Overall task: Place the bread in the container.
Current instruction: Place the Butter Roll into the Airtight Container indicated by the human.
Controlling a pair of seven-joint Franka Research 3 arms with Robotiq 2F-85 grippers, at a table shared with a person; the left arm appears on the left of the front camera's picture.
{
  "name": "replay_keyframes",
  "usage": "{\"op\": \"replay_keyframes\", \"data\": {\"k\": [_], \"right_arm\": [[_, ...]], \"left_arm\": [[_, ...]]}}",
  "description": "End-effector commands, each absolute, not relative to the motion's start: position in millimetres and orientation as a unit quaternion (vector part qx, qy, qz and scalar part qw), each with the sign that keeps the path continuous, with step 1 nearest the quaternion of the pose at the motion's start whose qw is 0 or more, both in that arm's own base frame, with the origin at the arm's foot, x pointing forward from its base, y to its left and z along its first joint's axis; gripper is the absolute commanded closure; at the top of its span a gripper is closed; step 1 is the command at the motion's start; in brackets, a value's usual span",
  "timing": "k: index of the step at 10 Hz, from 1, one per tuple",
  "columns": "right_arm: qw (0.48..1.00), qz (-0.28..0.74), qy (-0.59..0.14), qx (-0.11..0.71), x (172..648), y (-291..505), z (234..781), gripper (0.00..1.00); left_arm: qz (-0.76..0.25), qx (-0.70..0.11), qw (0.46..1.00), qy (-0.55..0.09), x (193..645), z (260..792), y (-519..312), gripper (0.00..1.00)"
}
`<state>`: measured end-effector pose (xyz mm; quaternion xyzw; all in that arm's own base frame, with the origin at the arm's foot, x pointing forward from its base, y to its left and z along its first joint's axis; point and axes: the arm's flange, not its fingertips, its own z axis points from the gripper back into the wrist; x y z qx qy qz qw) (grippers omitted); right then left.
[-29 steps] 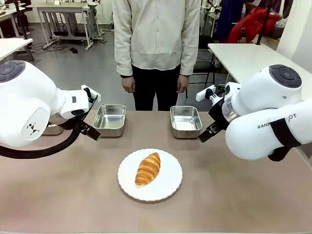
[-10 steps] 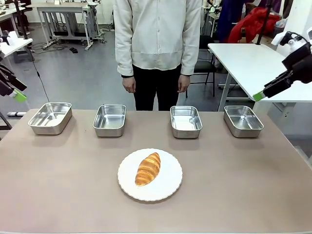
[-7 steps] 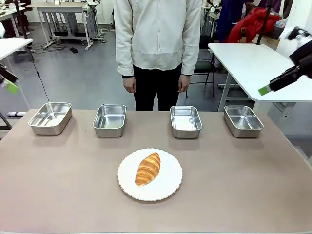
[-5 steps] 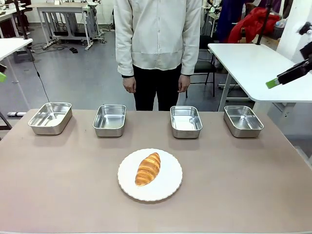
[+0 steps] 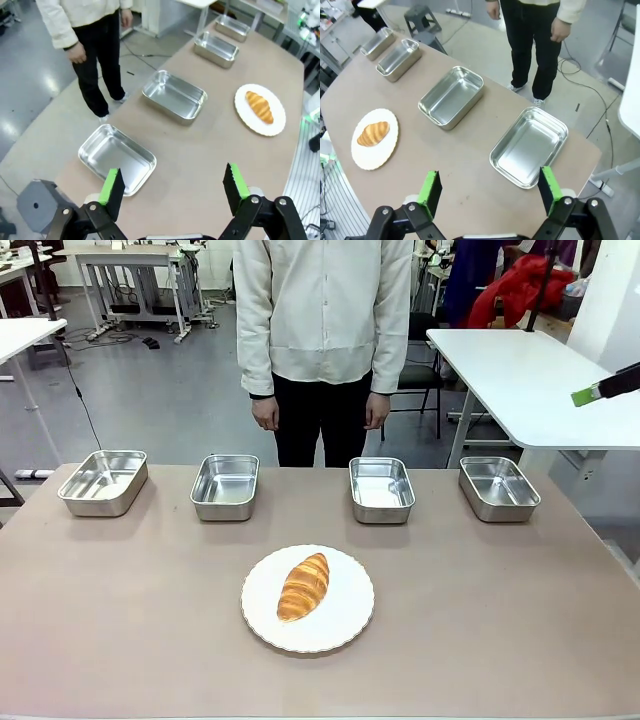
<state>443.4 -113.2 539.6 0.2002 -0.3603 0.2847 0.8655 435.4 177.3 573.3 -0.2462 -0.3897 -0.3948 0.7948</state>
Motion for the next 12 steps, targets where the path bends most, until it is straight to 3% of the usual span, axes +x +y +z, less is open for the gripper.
{"op": "replay_keyframes", "data": {"k": [1, 8, 12], "right_arm": [[0.855, 0.29, -0.373, 0.216, 451.1, -121.1, 543.2, 0.0], [0.863, 0.271, -0.367, 0.214, 450.4, -121.4, 545.4, 0.0], [0.863, 0.271, -0.367, 0.214, 450.4, -121.4, 545.4, 0.0]], "left_arm": [[-0.384, -0.232, 0.791, -0.417, 435.4, 582.0, 174.1, 0.0], [-0.347, -0.222, 0.817, -0.403, 440.6, 578.8, 164.0, 0.0], [-0.368, -0.222, 0.806, -0.407, 442.0, 580.4, 170.5, 0.0]]}}
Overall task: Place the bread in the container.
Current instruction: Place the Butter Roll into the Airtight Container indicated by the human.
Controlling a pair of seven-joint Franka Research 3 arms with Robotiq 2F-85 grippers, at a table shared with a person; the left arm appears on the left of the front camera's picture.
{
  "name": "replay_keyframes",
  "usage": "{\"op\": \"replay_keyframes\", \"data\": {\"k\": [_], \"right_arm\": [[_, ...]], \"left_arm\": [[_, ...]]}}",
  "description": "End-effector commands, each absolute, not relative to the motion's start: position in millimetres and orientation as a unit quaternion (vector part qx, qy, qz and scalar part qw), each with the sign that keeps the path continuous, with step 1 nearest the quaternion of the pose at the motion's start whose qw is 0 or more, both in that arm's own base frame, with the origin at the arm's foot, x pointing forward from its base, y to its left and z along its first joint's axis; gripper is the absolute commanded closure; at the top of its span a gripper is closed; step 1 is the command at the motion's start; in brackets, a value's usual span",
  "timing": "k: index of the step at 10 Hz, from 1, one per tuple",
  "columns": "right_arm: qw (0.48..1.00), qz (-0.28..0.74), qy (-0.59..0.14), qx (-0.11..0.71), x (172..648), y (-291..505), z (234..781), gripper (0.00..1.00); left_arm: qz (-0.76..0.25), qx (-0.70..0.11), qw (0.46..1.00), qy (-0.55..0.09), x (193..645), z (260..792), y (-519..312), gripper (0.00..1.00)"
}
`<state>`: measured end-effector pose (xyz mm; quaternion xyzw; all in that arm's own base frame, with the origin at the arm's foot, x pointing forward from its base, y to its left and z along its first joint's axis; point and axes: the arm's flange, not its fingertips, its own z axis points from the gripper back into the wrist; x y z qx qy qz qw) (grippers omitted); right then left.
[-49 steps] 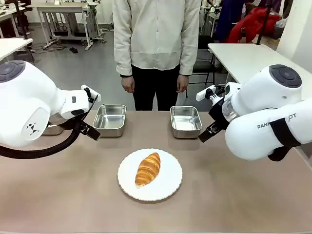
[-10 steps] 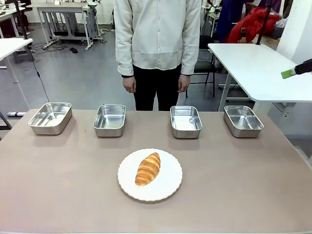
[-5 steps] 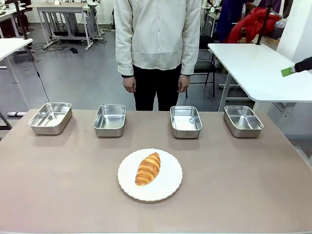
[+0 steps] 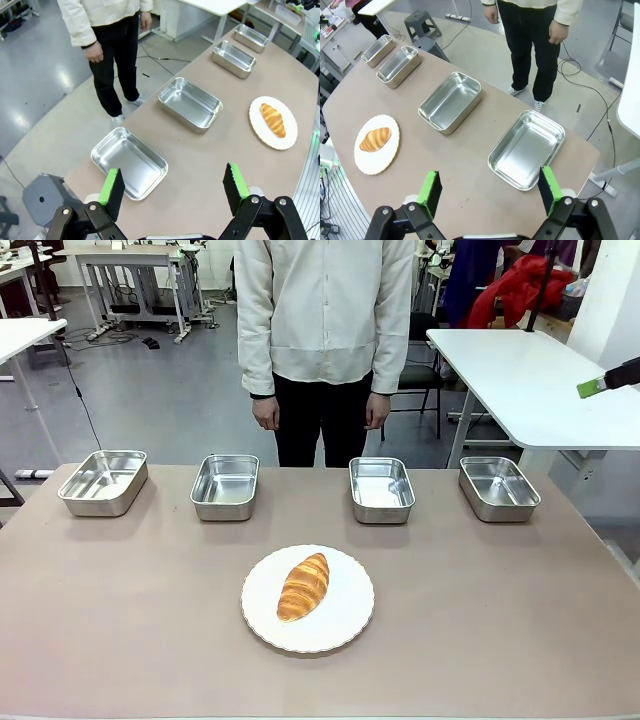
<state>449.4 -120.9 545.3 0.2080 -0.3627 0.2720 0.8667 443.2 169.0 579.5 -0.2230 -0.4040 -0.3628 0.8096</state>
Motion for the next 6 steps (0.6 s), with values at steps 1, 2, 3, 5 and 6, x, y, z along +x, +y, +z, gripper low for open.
{"op": "replay_keyframes", "data": {"k": [1, 2, 3, 5, 6], "right_arm": [[0.863, 0.271, -0.367, 0.214, 450.4, -121.4, 545.4, 0.0], [0.863, 0.271, -0.367, 0.214, 450.4, -121.4, 545.4, 0.0], [0.863, 0.271, -0.367, 0.214, 450.4, -121.4, 545.4, 0.0], [0.863, 0.271, -0.367, 0.214, 450.4, -121.4, 545.4, 0.0], [0.863, 0.271, -0.367, 0.214, 450.4, -121.4, 545.4, 0.0]], "left_arm": [[-0.368, -0.222, 0.806, -0.407, 442.0, 580.4, 170.5, 0.0], [-0.368, -0.222, 0.806, -0.407, 442.0, 580.4, 170.5, 0.0], [-0.368, -0.222, 0.806, -0.407, 442.0, 580.4, 170.5, 0.0], [-0.368, -0.222, 0.806, -0.407, 442.0, 580.4, 170.5, 0.0], [-0.368, -0.222, 0.806, -0.407, 442.0, 580.4, 170.5, 0.0]]}}
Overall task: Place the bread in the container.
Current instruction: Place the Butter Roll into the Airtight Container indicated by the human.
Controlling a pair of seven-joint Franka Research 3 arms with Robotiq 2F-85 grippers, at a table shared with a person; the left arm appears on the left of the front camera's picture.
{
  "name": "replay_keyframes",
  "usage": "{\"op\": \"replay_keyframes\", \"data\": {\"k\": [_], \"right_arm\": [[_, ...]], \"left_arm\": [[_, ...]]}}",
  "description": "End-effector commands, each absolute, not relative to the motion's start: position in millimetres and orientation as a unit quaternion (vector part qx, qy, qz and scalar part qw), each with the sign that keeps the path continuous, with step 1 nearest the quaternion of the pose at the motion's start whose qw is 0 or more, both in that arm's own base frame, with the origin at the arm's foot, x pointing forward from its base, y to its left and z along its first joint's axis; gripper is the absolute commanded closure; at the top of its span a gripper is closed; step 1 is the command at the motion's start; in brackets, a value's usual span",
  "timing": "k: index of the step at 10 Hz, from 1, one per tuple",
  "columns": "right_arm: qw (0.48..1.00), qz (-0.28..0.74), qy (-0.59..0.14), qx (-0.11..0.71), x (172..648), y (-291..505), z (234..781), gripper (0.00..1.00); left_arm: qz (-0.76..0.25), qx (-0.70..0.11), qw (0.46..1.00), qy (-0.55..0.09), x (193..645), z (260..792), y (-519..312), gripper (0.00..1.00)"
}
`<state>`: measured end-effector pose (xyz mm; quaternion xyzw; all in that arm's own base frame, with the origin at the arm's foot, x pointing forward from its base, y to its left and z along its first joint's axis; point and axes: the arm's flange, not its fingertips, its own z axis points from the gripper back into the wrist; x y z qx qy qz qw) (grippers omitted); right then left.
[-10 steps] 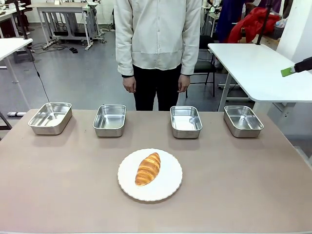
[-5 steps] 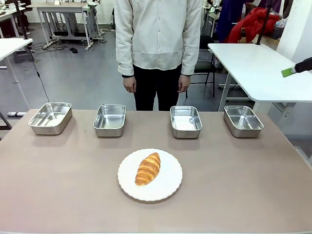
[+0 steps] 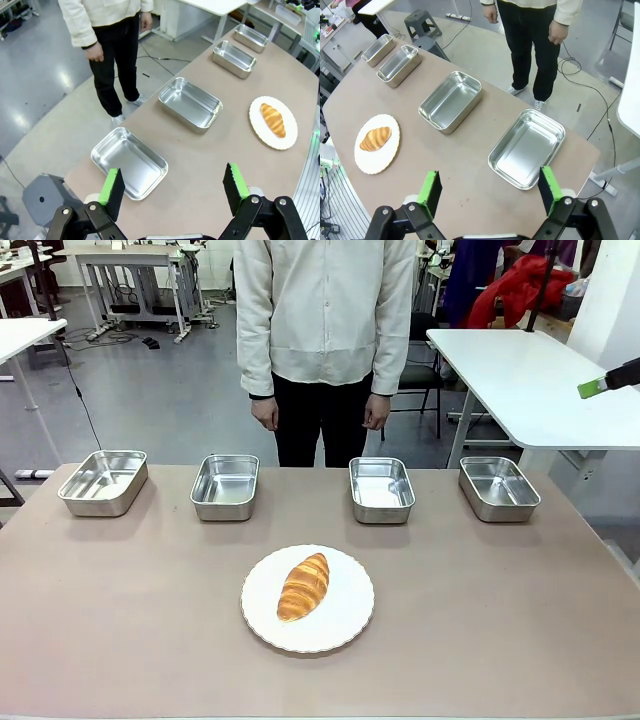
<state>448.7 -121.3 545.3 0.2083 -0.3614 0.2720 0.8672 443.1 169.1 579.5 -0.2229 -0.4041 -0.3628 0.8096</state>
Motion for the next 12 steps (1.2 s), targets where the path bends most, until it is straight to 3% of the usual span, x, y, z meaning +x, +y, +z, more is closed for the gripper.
{"op": "replay_keyframes", "data": {"k": [1, 12], "right_arm": [[0.863, 0.271, -0.367, 0.214, 450.4, -121.4, 545.4, 0.0], [0.863, 0.271, -0.367, 0.214, 450.4, -121.4, 545.4, 0.0]], "left_arm": [[-0.368, -0.222, 0.806, -0.407, 442.0, 580.4, 170.5, 0.0], [-0.368, -0.222, 0.806, -0.407, 442.0, 580.4, 170.5, 0.0]]}}
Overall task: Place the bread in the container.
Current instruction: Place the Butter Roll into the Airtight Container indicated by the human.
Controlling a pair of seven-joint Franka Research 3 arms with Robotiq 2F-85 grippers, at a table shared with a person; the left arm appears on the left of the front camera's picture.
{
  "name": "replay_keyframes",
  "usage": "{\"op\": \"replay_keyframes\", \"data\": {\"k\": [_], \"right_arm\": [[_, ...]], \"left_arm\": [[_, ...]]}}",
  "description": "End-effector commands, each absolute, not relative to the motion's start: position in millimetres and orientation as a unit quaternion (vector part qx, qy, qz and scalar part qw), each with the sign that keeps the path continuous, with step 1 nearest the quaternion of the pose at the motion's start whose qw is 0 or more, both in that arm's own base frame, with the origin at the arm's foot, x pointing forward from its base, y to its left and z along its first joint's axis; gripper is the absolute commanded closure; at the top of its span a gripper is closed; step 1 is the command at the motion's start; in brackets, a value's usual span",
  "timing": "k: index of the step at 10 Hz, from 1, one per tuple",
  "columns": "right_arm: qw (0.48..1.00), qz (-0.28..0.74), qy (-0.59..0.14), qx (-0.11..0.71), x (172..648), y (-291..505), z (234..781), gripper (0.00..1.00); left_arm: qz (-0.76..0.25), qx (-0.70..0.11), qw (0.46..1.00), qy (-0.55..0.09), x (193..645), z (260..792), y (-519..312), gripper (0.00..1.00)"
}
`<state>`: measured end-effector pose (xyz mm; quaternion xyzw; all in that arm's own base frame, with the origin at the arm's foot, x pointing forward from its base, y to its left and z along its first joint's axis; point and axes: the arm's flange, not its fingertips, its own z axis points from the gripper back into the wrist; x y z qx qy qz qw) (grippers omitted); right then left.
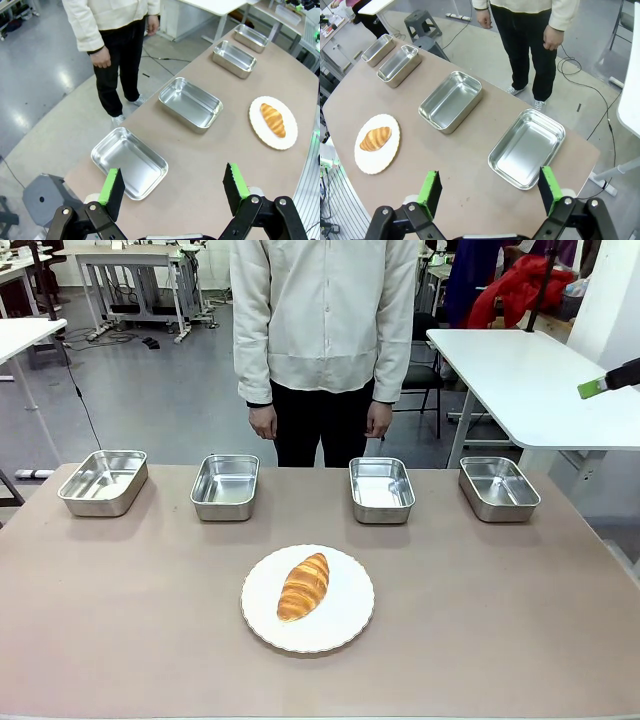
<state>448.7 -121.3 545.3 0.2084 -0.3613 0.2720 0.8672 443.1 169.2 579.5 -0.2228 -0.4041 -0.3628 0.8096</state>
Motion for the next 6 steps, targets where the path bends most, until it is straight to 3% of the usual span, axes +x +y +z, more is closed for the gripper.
{"op": "replay_keyframes", "data": {"k": [1, 6], "right_arm": [[0.863, 0.271, -0.367, 0.214, 450.4, -121.4, 545.4, 0.0], [0.863, 0.271, -0.367, 0.214, 450.4, -121.4, 545.4, 0.0]], "left_arm": [[-0.368, -0.222, 0.806, -0.407, 442.0, 580.4, 170.5, 0.0], [-0.368, -0.222, 0.806, -0.407, 442.0, 580.4, 170.5, 0.0]]}}
